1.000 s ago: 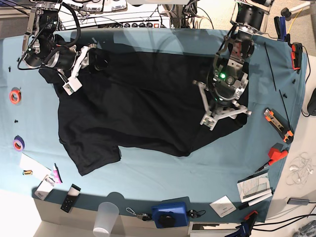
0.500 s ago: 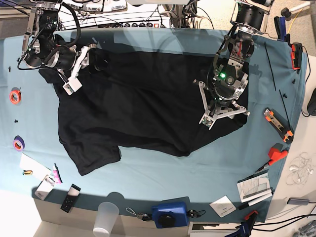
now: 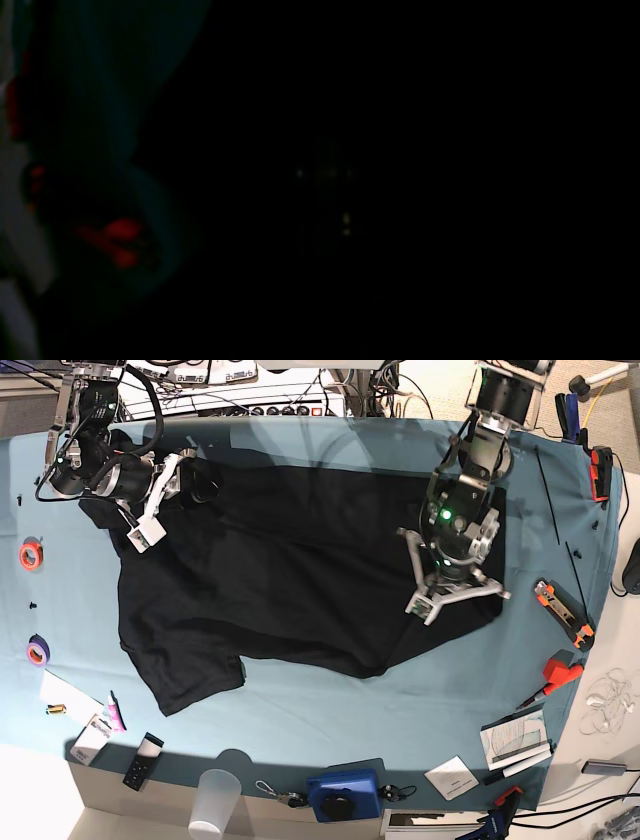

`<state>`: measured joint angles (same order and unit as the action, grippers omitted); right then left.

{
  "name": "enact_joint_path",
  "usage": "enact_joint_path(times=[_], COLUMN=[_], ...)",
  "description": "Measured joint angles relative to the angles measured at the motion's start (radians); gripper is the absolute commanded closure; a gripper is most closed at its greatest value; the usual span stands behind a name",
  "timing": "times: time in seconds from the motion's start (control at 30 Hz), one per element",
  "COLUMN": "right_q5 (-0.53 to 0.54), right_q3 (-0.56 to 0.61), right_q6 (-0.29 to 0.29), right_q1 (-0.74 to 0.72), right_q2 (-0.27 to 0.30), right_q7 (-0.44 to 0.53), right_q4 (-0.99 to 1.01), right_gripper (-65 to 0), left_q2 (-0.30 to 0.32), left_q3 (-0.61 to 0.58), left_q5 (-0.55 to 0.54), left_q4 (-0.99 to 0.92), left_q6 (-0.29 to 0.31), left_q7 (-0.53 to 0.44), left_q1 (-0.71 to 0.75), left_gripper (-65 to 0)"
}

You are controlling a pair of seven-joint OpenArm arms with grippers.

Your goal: Layout the t-shirt on the table in an organized manner, then fold the t-shirt properly

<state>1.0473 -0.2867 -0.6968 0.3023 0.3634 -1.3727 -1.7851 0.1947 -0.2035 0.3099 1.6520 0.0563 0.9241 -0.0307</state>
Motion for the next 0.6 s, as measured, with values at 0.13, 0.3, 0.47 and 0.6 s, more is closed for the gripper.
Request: enact_joint_path(times=[0.13,0.3,0.47,0.6], right_q5=[0.0,0.0,0.0,0.002], right_q3=[0.0,0.0,0.0,0.0], right_q6=[0.0,0.0,0.0,0.0], right_q1=[0.0,0.0,0.0,0.0], right_q2=[0.0,0.0,0.001,0.0], right_q7=[0.0,0.0,-0.001,-0.003], right_q4=[0.0,0.0,0.0,0.0], right_gripper=[-20.2,-20.2,-20.2,-20.2], left_q2=[0.005,0.005,0.002,0.009], left_q3=[0.002,0.002,0.002,0.002], left_q5=[0.018,0.018,0.017,0.017], left_q4=[-0.003,-0.003,-0.064,-0.24], left_q6=[-0.003,-0.003,-0.003,-0.004], left_q7=[0.013,-0.037,-0.127,-0.188], left_q1=[-0.055,-0.109,-0.166,-0.25], left_gripper=[0.0,0.0,0.0,0.0])
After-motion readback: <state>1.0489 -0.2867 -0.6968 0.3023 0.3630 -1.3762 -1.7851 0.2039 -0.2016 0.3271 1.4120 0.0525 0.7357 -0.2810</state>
